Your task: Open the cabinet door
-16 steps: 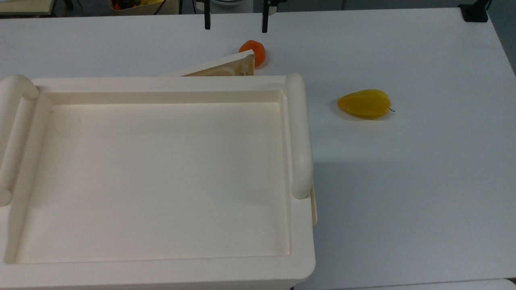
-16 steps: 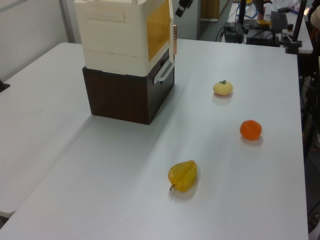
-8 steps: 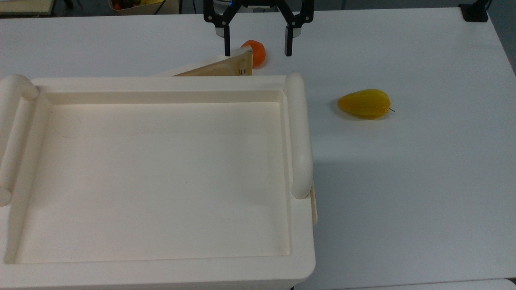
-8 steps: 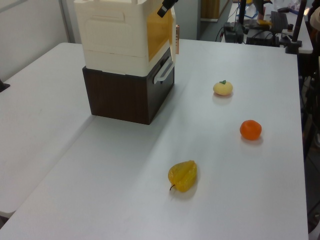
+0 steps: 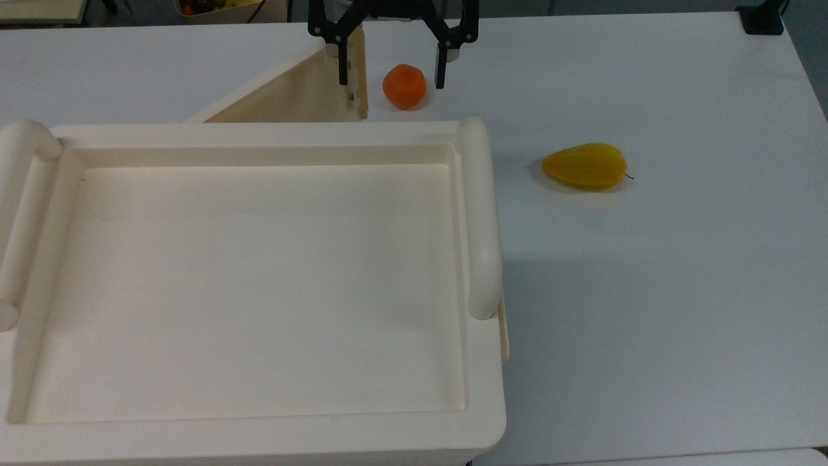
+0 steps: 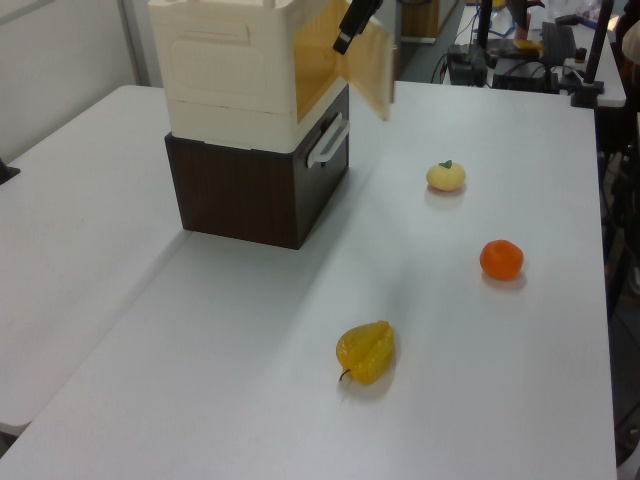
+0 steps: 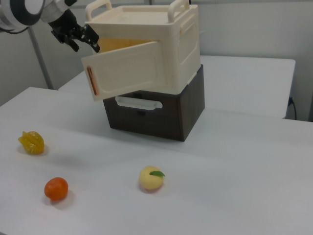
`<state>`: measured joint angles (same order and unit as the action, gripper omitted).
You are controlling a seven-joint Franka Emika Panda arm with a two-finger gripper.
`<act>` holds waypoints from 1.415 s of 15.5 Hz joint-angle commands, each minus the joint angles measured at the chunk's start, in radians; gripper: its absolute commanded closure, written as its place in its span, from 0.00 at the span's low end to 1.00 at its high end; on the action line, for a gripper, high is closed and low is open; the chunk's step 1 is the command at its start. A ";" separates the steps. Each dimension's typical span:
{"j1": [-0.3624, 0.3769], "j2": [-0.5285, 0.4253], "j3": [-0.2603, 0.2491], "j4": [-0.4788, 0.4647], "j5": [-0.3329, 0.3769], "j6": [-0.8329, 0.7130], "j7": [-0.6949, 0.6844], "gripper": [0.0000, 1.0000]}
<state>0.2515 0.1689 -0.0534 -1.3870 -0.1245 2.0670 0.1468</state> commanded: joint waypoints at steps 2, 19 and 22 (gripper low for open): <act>0.005 -0.049 -0.009 -0.010 0.016 -0.143 -0.009 0.02; -0.083 -0.146 -0.008 -0.254 0.043 -0.413 -0.044 0.00; -0.084 -0.149 -0.009 -0.264 0.043 -0.421 -0.029 0.00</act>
<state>0.1720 0.0733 -0.0592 -1.5886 -0.1002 1.6410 0.1252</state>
